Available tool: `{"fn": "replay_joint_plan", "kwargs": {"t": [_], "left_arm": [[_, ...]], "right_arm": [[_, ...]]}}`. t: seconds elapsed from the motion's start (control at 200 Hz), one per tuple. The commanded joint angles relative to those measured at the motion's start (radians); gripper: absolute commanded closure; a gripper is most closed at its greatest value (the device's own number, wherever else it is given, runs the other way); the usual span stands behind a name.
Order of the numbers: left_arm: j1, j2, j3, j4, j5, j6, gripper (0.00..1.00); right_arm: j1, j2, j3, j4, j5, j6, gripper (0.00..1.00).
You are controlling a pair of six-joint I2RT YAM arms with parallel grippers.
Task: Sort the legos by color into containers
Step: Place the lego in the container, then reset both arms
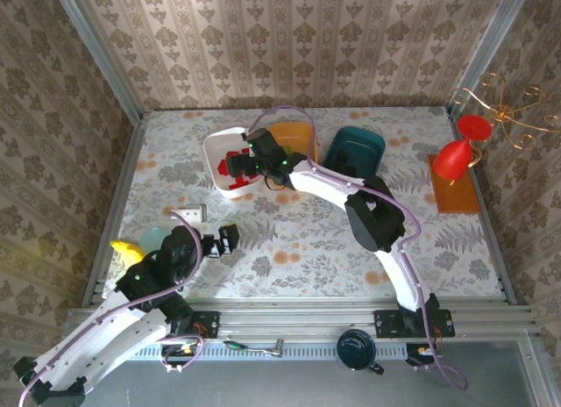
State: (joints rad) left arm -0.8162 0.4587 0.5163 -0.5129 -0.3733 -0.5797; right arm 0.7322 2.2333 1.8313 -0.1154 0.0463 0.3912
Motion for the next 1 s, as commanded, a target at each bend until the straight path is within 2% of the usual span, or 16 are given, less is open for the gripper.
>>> {"fn": "replay_joint_plan", "kwargs": {"t": [0.0,0.165,0.335,0.445,0.575,0.68,0.73,0.78,0.84,0.945,0.995], "left_arm": [[0.01,0.009,0.027,0.005,-0.052,0.028,0.0],[0.025,0.053,0.01,0.096,-0.062,0.064,0.0],[0.056,0.166,-0.016,0.254,-0.129,0.159,0.0],[0.101,0.227,-0.031,0.381,-0.106,0.231,0.0],[0.194,0.306,-0.048,0.512,-0.137,0.349,0.0],[0.326,0.409,-0.055,0.609,-0.157,0.404,0.0],[0.397,0.464,-0.059,0.664,-0.143,0.418,0.0],[0.44,0.527,-0.086,0.785,-0.128,0.486,0.0],[0.479,0.595,-0.101,0.907,-0.183,0.546,0.0],[0.574,0.724,-0.107,1.11,-0.197,0.668,0.0],[0.619,0.779,-0.095,1.143,-0.15,0.693,0.0]], "right_arm": [[0.013,-0.197,-0.143,0.074,0.011,-0.015,0.06],[0.014,-0.484,-0.544,0.221,0.052,-0.002,0.04],[0.019,-0.741,-0.875,0.234,0.219,0.061,0.0],[0.023,-0.867,-1.035,0.259,0.311,0.075,0.0],[0.023,-0.969,-1.12,0.184,0.436,0.107,0.0],[0.018,-1.034,-1.176,0.174,0.546,0.096,0.0],[0.009,-1.064,-1.201,0.192,0.555,0.063,0.0],[-0.007,-1.086,-1.21,0.181,0.567,0.05,0.0],[-0.04,-1.106,-1.203,0.126,0.6,0.062,0.0],[-0.099,-1.151,-1.221,0.094,0.609,0.055,0.0],[-0.12,-1.182,-1.248,0.118,0.594,0.028,0.0]]}}
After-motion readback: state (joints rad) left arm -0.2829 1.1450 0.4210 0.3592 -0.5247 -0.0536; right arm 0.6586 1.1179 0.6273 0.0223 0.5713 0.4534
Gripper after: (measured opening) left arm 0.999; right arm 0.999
